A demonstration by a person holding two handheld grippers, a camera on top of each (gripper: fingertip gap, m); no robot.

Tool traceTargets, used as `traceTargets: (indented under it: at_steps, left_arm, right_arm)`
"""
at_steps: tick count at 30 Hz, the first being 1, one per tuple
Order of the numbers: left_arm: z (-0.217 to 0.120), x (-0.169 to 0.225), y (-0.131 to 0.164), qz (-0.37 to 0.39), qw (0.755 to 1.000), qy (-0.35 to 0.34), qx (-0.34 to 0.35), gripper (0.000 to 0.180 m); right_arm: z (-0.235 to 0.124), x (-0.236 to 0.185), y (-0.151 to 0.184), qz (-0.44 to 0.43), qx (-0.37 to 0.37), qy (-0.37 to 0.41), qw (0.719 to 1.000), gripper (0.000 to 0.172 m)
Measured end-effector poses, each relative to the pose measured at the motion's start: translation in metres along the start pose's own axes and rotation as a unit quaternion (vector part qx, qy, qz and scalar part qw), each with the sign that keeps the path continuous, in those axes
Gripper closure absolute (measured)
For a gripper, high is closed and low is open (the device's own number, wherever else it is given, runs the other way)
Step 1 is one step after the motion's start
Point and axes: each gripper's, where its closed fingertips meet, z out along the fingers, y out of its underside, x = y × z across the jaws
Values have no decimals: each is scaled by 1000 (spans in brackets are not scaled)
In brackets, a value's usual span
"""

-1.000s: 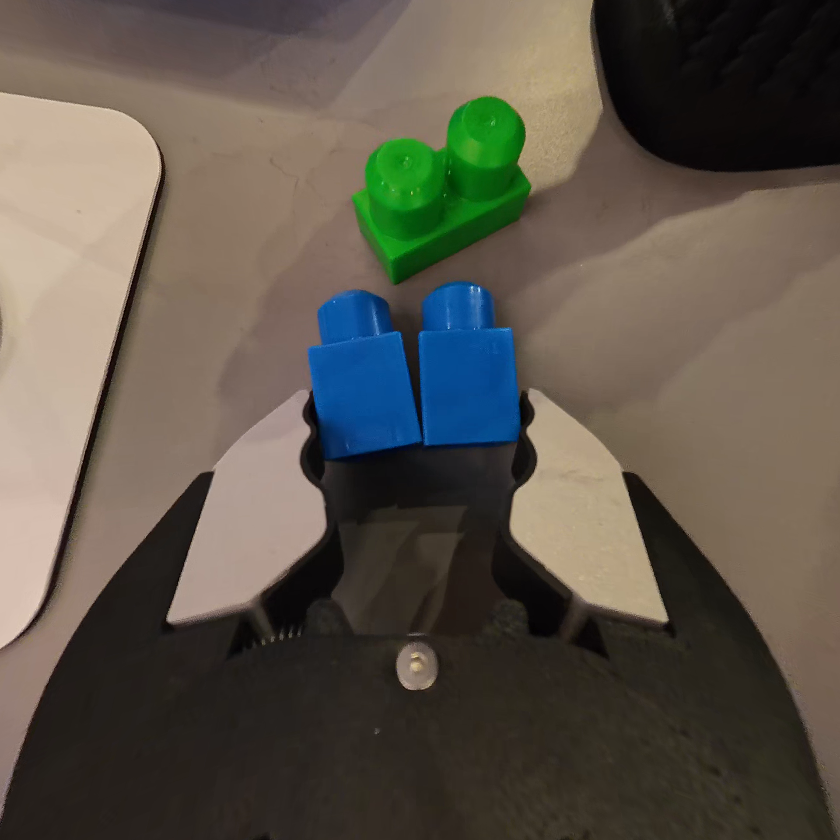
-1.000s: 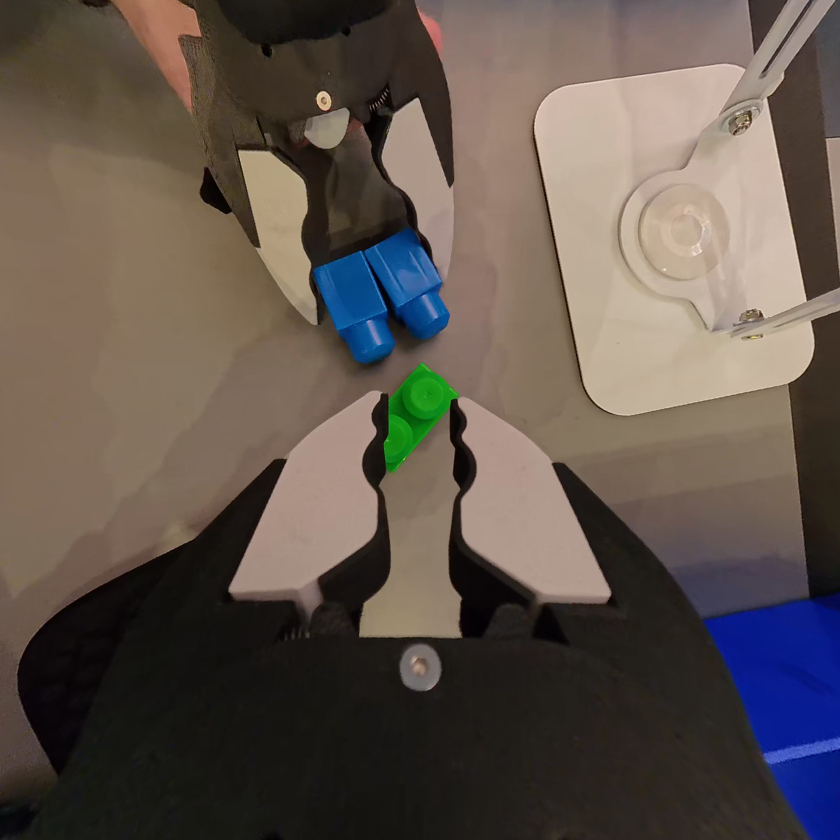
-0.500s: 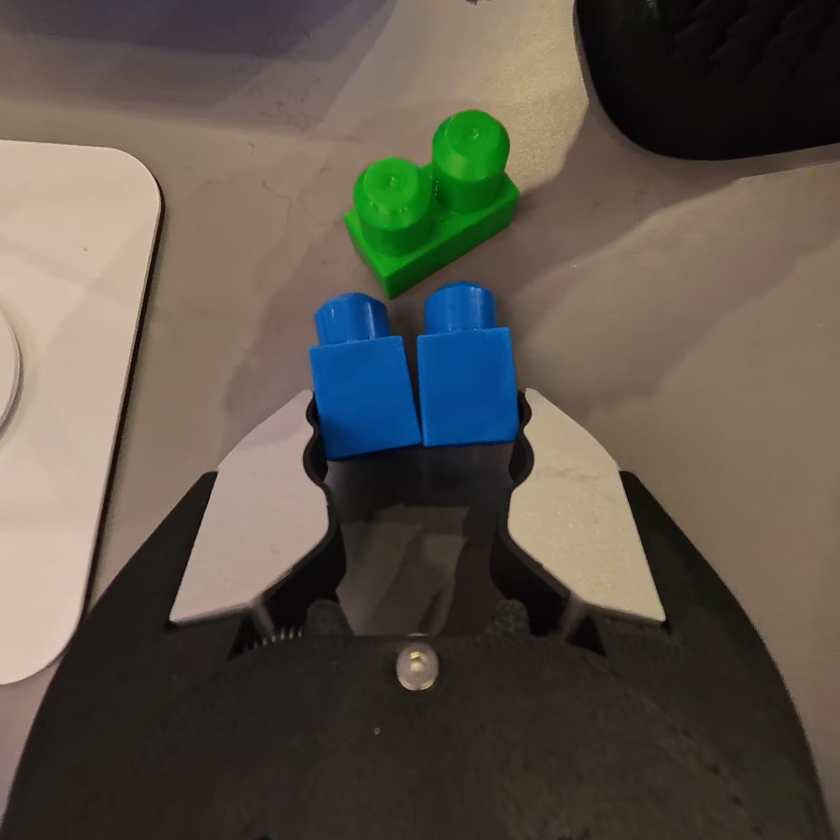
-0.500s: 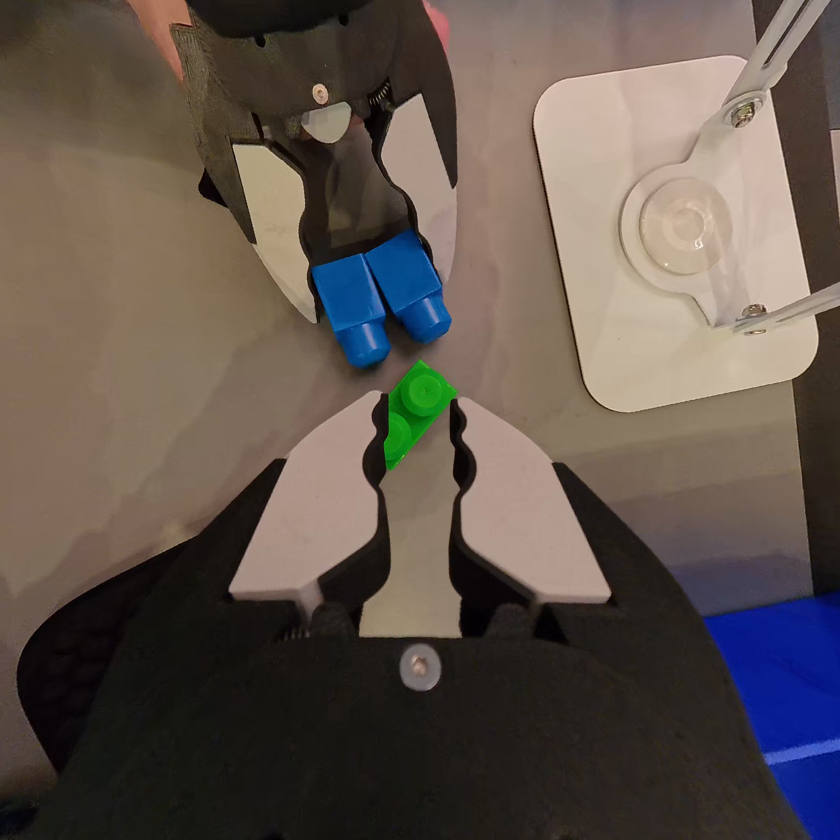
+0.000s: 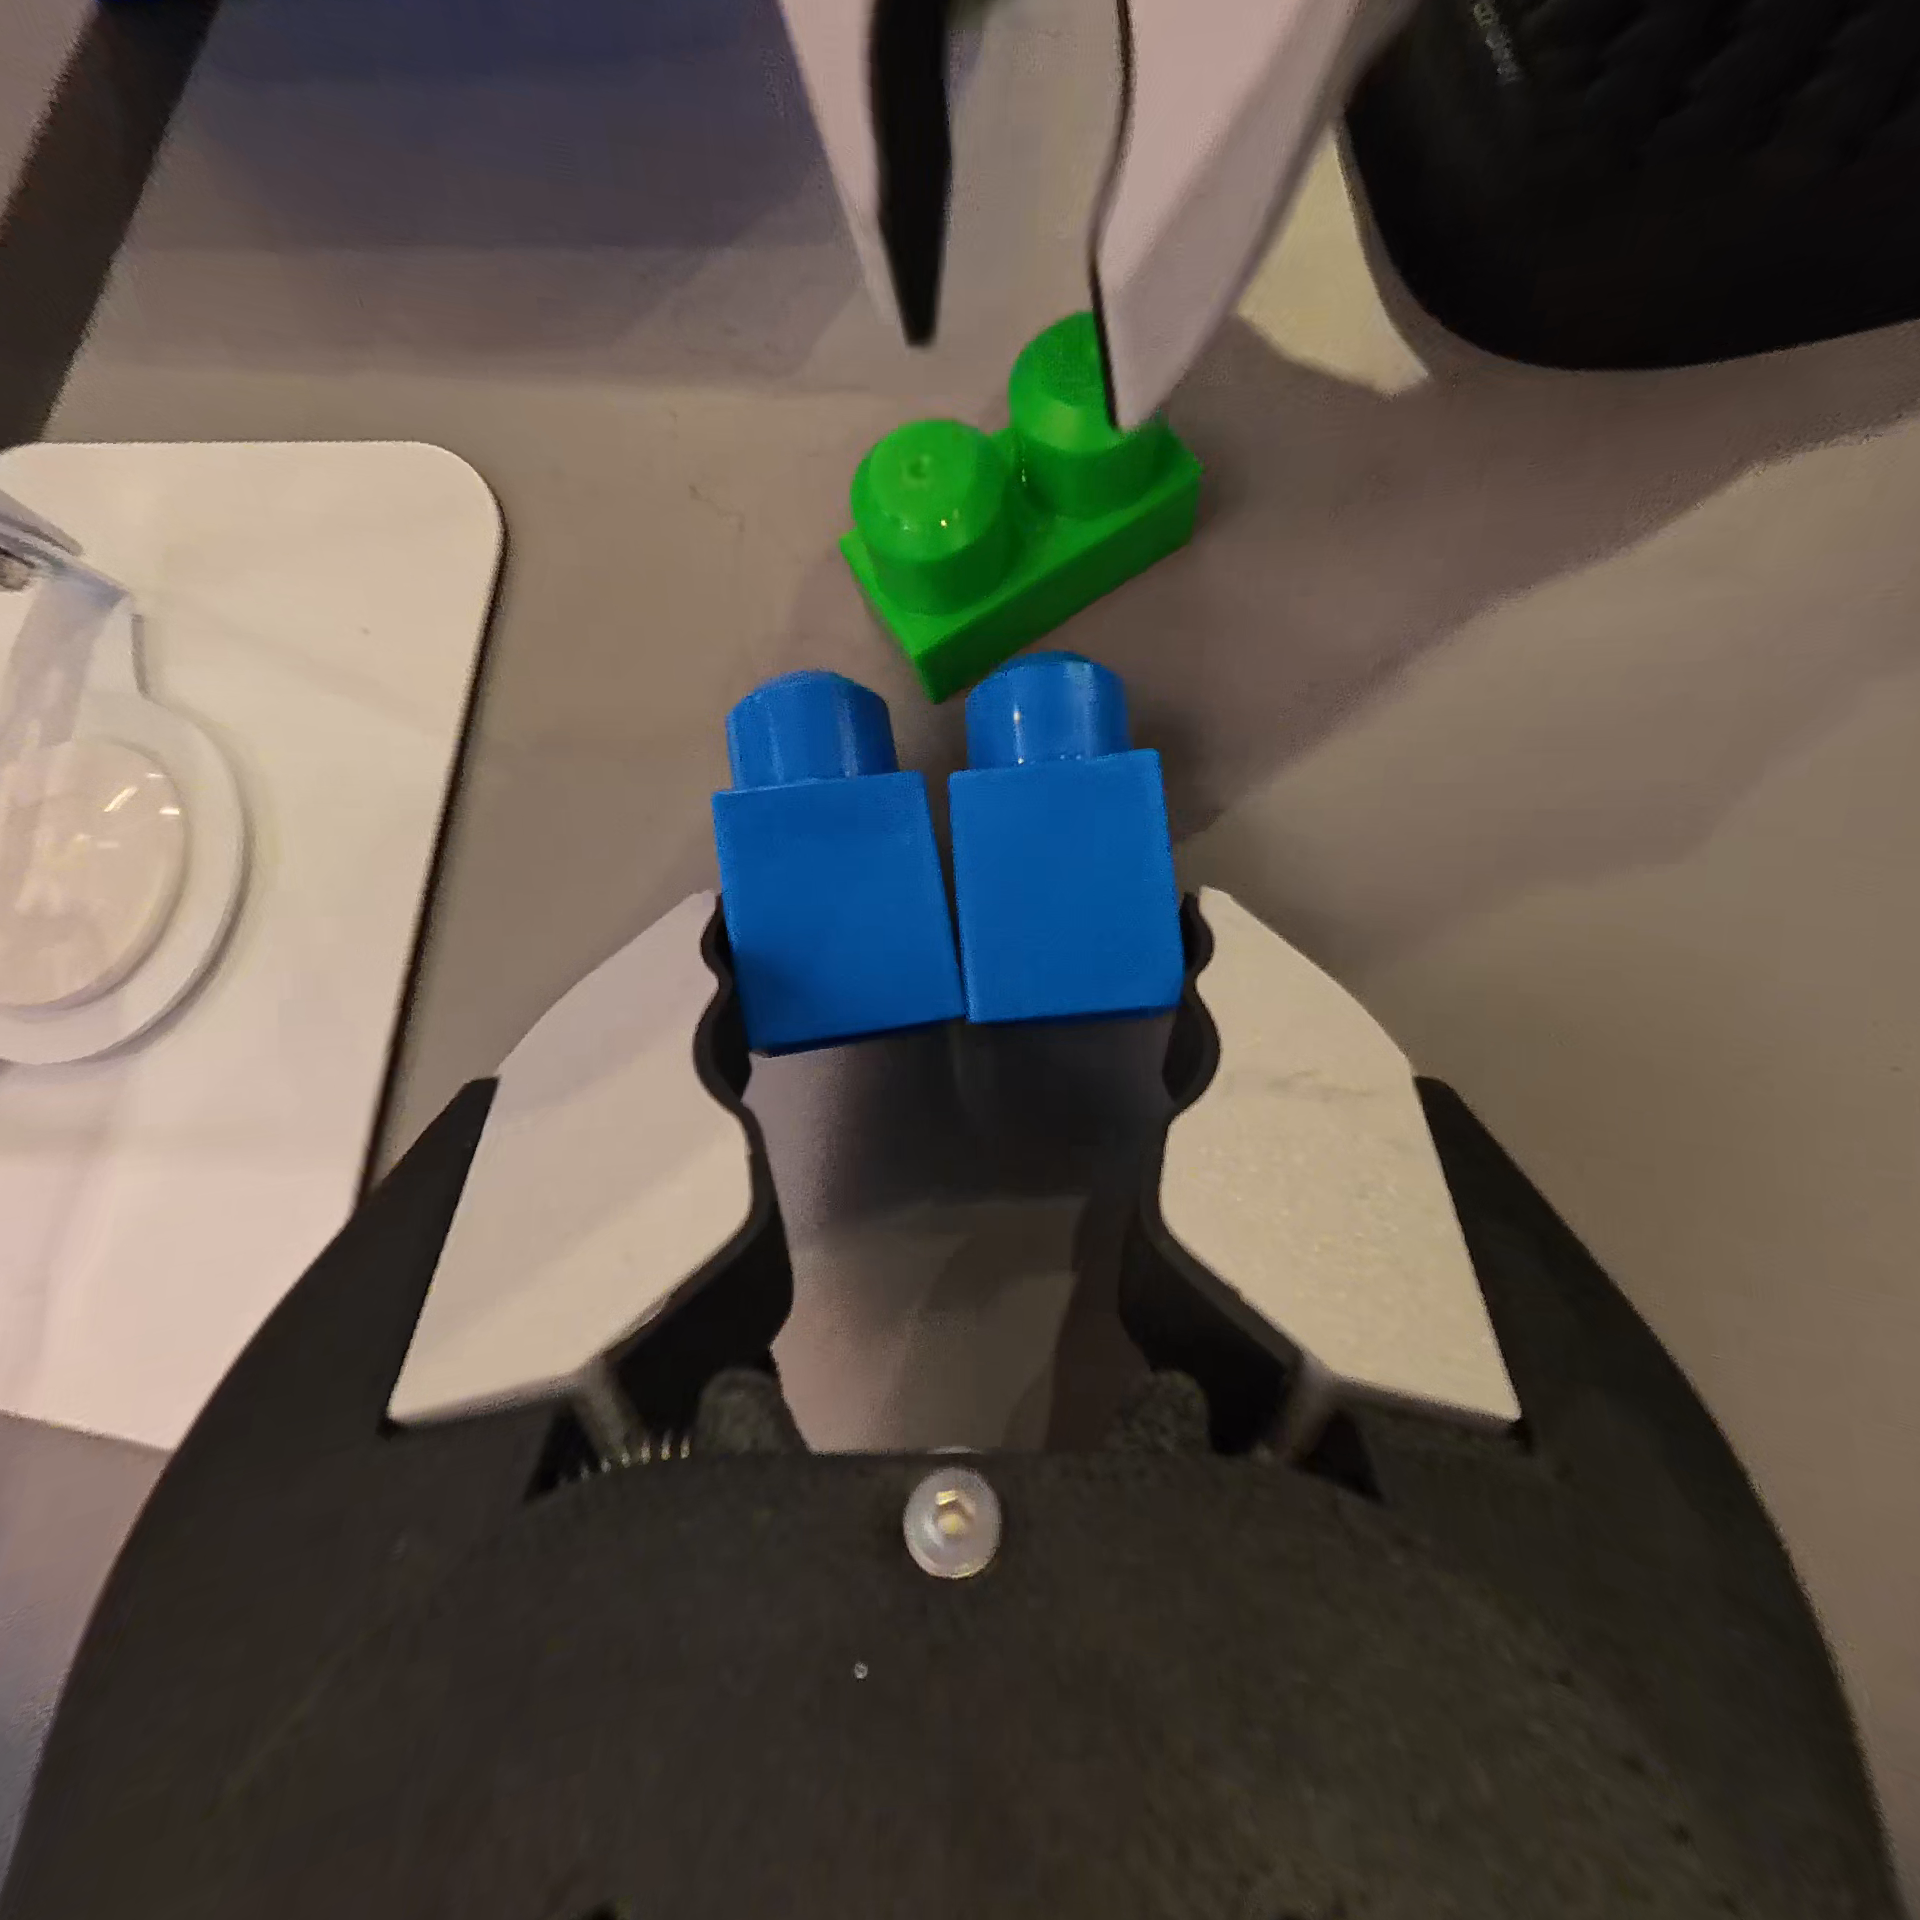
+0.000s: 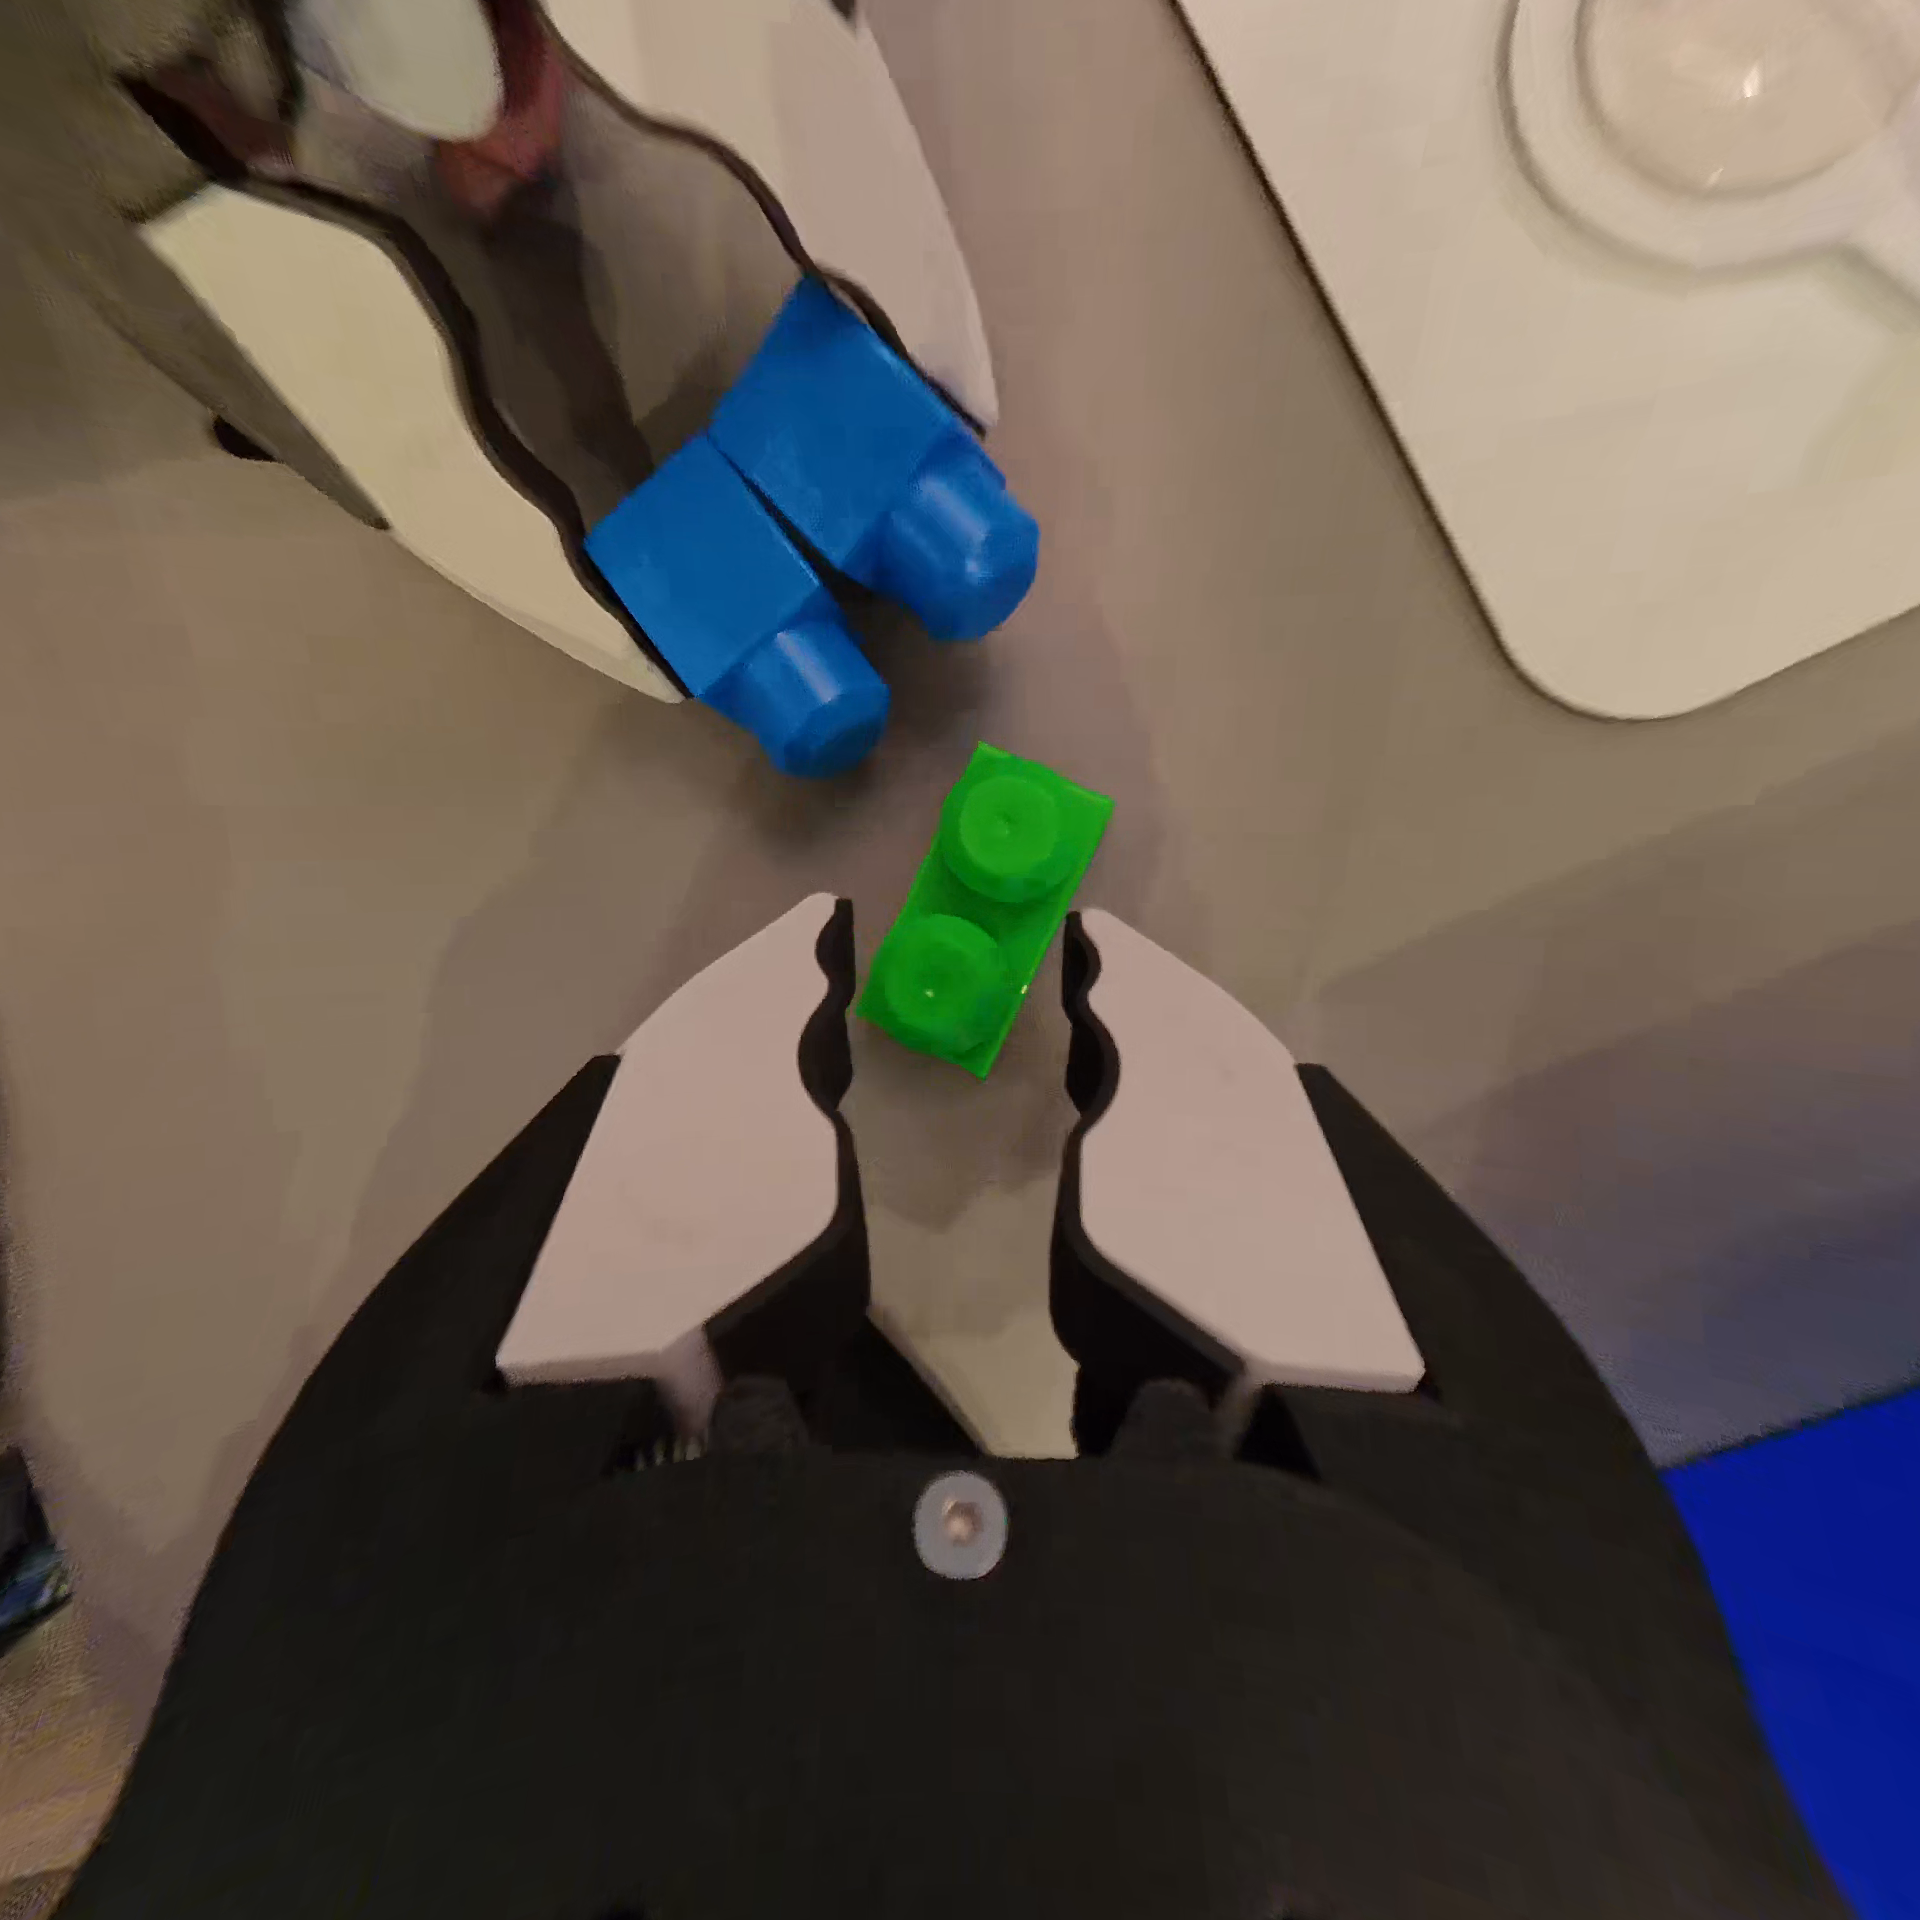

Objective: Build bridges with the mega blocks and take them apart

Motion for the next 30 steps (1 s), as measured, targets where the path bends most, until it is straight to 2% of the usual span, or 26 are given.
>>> traceTargets:
  at_steps: [4,10,13,15,17,20,27,30]
  left_arm:
    - [-5,-5,-4,8,1000,-26,9,102]
    - [-14,-8,-8,17,998,-57,22,102]
    - [-22,-13,-13,23,996,-78,36,102]
    - [-29,-17,-18,27,994,-95,49,102]
    - [-37,-21,-24,35,991,-116,63,102]
    - [-51,-26,-38,57,984,-148,82,102]
    - [-73,-27,-69,110,970,-191,100,102]
    - [-76,-26,-77,126,967,-199,101,102]
  right_arm:
    - [22,6,15,21,-33,45,998,129]
    - [33,3,14,24,-32,44,998,136]
    - [25,3,2,44,19,19,999,136]
    - [11,6,-14,72,88,-1,993,136]
    - [-11,6,-34,103,176,-42,978,136]
    - [-47,3,-59,152,290,-127,936,136]
    - [-68,-12,-80,194,363,-245,878,136]
    - [-77,-14,-88,204,395,-265,856,137]
